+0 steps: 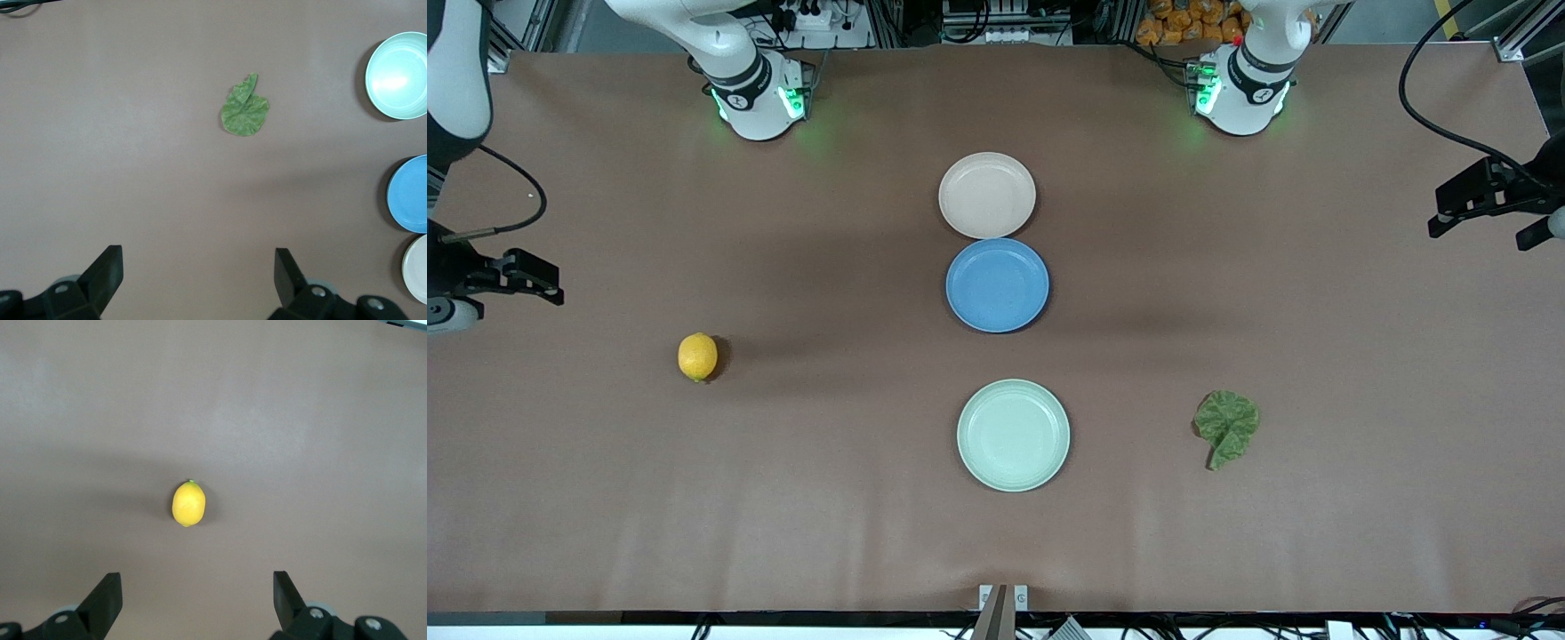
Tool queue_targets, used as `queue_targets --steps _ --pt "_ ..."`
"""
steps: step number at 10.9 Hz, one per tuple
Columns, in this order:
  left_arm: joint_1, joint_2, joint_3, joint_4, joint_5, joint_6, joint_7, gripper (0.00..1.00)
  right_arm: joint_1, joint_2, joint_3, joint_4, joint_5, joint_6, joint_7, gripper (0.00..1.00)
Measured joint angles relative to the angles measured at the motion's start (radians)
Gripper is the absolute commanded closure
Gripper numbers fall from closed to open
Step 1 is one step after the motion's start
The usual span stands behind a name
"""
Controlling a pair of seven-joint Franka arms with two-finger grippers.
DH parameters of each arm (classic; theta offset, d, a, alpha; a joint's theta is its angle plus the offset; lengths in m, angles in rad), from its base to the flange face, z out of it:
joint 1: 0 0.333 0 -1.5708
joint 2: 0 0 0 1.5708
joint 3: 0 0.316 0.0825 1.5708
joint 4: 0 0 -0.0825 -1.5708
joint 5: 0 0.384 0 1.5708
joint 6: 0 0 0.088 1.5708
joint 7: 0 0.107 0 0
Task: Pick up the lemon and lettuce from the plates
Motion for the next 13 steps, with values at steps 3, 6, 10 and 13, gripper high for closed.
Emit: queue_targets --steps 3,6,10,13 --pt "-0.047 0.000 0.041 -0.003 0.000 0.000 0.000 0.00 0.049 -0.001 0.005 0.049 0.000 -0.043 0.128 0.00" --pt "-0.061 -0.001 0.058 -0.004 0.001 0.000 0.000 0.00 0.013 -0.002 0.065 0.066 0.000 -0.045 0.148 0.00" --pt "-0.061 -0.001 0.061 -0.004 0.001 -0.005 0.000 0.00 -0.245 -0.050 0.345 0.061 0.000 -0.055 0.246 0.00" --pt "-0.061 -0.001 0.061 -0.004 0.001 -0.005 0.000 0.00 -0.268 -0.144 0.364 -0.087 0.000 0.029 0.258 0.00"
